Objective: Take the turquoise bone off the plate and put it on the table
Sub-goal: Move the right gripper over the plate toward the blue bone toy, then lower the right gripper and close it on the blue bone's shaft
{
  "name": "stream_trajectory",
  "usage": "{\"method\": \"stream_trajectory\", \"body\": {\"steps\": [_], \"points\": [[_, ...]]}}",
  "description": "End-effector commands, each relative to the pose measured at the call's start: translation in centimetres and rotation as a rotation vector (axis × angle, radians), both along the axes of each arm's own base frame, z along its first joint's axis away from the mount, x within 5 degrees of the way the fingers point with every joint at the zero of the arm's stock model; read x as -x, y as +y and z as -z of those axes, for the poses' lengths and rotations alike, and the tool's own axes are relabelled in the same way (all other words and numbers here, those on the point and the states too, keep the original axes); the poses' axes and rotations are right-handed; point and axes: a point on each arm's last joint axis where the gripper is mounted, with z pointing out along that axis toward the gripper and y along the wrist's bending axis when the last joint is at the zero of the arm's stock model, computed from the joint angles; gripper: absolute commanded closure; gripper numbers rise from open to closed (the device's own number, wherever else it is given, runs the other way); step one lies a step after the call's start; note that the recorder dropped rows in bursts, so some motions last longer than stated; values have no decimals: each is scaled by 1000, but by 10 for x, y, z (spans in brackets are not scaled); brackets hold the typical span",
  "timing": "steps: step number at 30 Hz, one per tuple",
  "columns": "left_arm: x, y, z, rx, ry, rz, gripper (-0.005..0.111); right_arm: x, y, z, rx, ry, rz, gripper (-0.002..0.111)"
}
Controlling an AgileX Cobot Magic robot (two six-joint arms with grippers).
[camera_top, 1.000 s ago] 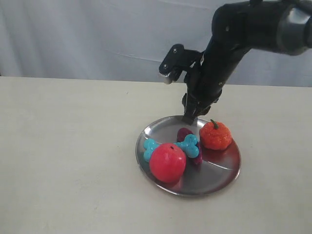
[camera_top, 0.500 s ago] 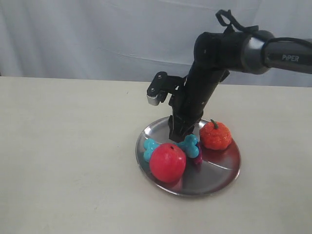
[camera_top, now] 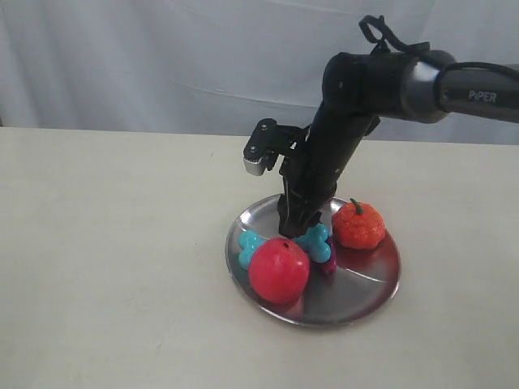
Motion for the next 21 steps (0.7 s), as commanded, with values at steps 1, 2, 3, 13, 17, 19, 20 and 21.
{"method": "stream_trajectory", "body": {"steps": [1, 2, 3, 13, 17, 19, 20, 21], "points": [[0, 0, 0, 4, -6, -4, 107, -5, 1, 12, 0, 3, -6, 55], [0, 0, 0, 4, -6, -4, 107, -5, 1, 15, 0, 11, -6, 55], [0, 0, 0, 4, -6, -4, 107, -6, 1, 20, 1, 22, -6, 55], [0, 0, 0, 4, -6, -4, 107, -6, 3, 40, 4, 76, -12, 60], [0, 0, 0, 4, -6, -4, 107, -6, 3, 44, 14, 82, -19, 78], [0, 0, 0, 4, -6, -4, 107, -7, 2, 44, 23, 70, -21, 89], [0, 0, 0, 4, -6, -4, 107, -8, 2, 44, 25, 61, -21, 93], [0, 0, 0, 4, -6, -4, 107, -10, 2, 42, 24, 39, -8, 100]]}}
